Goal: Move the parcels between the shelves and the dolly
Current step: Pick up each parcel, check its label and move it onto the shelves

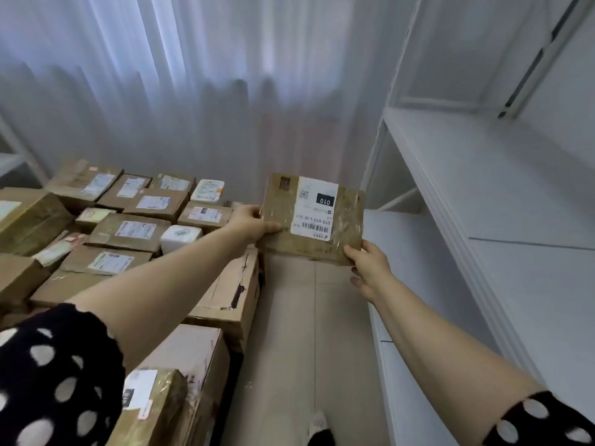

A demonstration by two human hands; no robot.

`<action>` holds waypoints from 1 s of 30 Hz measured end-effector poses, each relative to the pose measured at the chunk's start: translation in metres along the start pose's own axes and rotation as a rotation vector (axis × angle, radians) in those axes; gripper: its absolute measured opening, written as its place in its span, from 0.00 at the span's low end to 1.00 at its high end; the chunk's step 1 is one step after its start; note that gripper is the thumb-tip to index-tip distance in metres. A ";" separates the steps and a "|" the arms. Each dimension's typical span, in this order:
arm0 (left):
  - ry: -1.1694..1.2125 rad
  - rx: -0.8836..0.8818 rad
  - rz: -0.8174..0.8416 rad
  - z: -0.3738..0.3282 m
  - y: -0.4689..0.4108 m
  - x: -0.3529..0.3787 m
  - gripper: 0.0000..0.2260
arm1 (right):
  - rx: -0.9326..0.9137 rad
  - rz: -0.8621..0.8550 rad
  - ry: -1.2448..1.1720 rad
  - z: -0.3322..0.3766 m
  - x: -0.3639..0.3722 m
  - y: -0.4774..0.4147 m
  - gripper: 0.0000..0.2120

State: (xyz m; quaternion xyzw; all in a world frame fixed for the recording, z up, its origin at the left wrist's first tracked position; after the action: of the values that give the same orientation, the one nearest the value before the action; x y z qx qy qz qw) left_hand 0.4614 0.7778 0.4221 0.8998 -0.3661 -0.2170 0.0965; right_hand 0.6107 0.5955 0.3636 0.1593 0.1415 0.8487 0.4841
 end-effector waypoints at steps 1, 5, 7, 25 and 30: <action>-0.007 -0.002 -0.033 -0.006 -0.021 0.000 0.28 | -0.019 0.018 -0.008 0.005 0.007 -0.023 0.15; -0.003 -0.004 -0.065 -0.042 -0.104 0.004 0.25 | 0.035 0.060 -0.105 0.026 0.034 -0.111 0.14; 0.005 -0.010 -0.068 -0.054 -0.141 0.001 0.27 | 0.052 0.084 -0.128 0.037 0.049 -0.153 0.14; -0.284 -0.129 -0.236 -0.009 -0.483 -0.096 0.19 | 0.169 0.075 0.073 0.013 0.250 -0.477 0.15; -0.398 -0.244 -0.258 0.040 -0.557 -0.109 0.17 | 0.191 0.044 0.211 -0.031 0.287 -0.532 0.12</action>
State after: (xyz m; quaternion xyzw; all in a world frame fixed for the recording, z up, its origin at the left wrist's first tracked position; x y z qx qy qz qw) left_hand 0.7165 1.2507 0.2363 0.8604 -0.2313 -0.4425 0.1018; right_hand 0.8736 1.1031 0.1638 0.1177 0.2683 0.8537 0.4305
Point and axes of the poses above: each hand's wrist, its own y-axis away from the middle knuckle, its own x-axis out of the palm, z = x × y, the point moved 4 cm from there along -y, towards the middle knuckle, and after that the axes turned 7 degrees about -y, right-handed, at the moved point
